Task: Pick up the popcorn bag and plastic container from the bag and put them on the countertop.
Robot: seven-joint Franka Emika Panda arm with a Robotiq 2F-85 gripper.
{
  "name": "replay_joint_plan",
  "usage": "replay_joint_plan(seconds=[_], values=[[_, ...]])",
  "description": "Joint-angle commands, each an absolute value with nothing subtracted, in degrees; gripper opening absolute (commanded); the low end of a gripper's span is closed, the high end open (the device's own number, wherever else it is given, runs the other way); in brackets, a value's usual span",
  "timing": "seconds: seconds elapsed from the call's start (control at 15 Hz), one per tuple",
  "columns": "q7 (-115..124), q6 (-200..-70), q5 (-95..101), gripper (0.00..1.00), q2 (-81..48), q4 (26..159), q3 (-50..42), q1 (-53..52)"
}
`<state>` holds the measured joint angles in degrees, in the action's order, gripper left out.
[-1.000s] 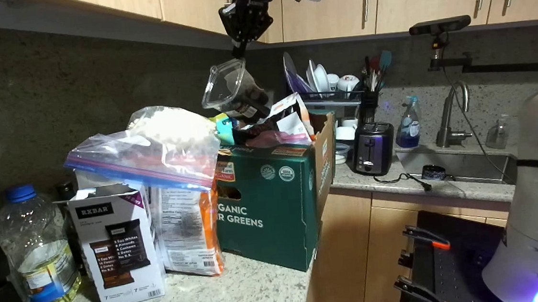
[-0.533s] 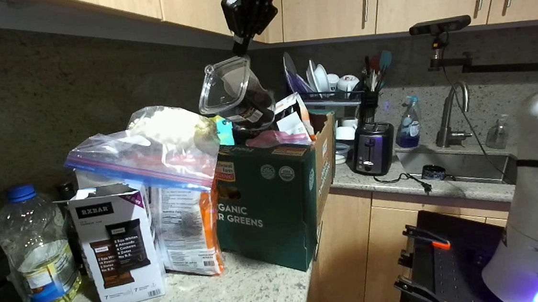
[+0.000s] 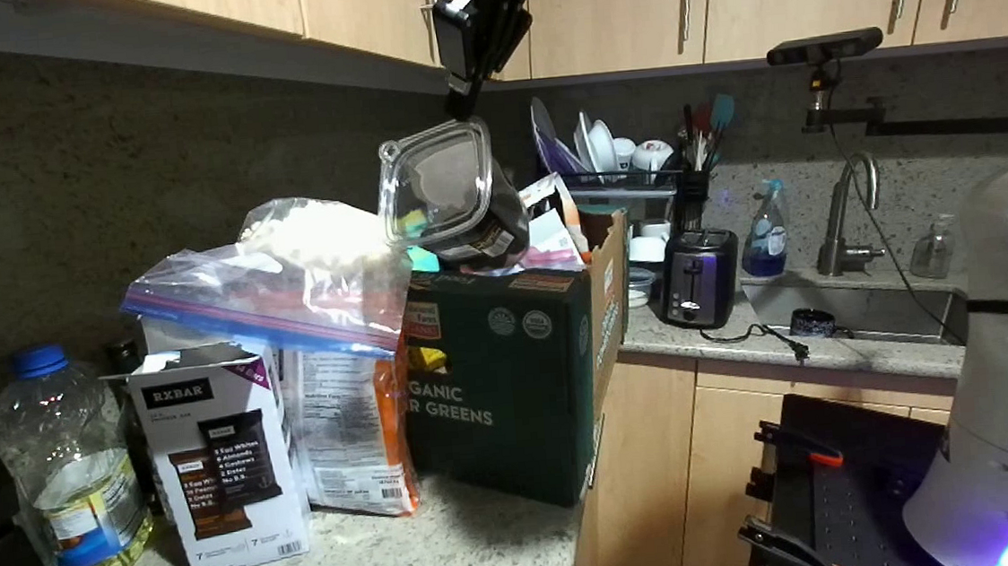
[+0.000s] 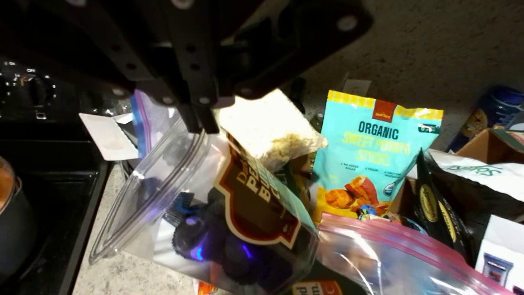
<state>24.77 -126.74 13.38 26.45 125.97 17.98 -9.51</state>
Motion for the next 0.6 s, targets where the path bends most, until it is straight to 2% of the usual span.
replay_joint_plan(seconds=[0.0,0.53], values=[[23.97,-126.82,11.49,0.01,27.54,127.44,19.61,-10.46],[32.15,-131.3,10.58,0.01,20.78,127.59,26.21,-11.0]])
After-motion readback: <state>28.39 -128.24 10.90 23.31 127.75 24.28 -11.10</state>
